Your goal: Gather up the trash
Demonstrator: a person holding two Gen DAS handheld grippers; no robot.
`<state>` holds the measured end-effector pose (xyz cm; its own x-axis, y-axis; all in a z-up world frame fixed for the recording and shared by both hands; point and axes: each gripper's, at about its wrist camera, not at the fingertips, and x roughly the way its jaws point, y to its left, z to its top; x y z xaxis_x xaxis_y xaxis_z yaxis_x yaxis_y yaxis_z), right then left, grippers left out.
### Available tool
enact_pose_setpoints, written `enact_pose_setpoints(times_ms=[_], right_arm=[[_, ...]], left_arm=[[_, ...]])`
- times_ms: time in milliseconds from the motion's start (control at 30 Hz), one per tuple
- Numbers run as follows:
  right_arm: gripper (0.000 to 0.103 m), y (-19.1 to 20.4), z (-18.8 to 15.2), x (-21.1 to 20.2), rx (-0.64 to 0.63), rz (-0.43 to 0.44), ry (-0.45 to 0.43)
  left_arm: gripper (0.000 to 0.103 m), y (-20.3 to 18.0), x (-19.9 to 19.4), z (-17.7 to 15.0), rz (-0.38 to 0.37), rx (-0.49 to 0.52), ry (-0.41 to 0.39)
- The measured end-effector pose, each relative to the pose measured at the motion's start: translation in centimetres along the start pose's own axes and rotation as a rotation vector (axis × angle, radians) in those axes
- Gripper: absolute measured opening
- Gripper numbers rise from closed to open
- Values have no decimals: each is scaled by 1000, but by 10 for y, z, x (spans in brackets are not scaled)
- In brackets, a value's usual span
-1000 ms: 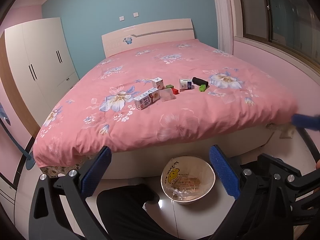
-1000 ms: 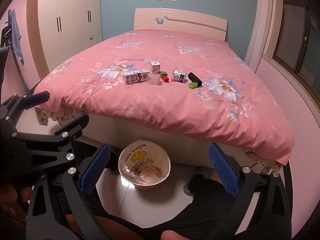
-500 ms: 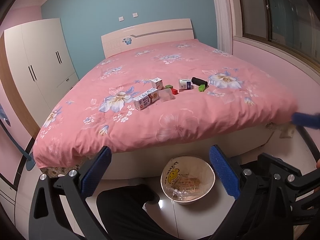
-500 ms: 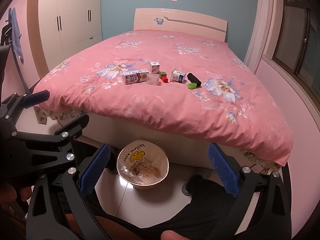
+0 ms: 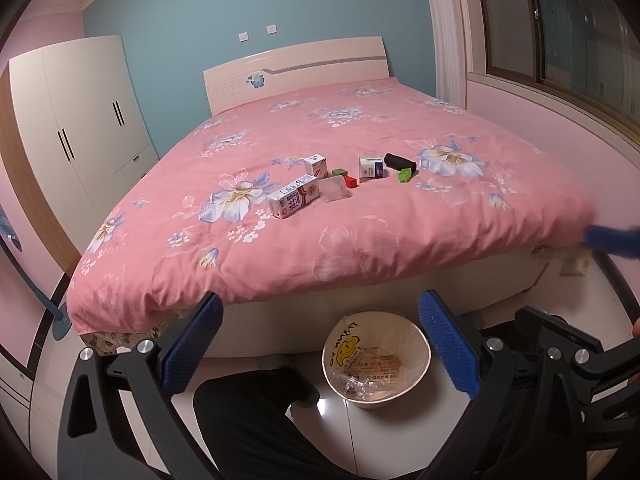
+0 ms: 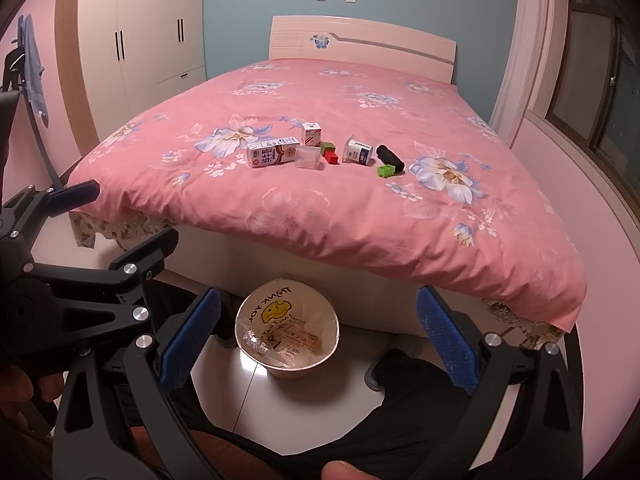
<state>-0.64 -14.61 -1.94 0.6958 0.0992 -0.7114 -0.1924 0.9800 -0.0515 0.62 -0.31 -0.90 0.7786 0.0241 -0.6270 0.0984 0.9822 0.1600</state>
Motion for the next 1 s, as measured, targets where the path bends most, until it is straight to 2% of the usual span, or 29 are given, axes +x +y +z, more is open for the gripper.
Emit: enact_pose_setpoints(times_ms=[1000], right_arm=[[96,5,0,2,-13,4,8]], left_arm=[[100,2,0,-3,4,2,10]])
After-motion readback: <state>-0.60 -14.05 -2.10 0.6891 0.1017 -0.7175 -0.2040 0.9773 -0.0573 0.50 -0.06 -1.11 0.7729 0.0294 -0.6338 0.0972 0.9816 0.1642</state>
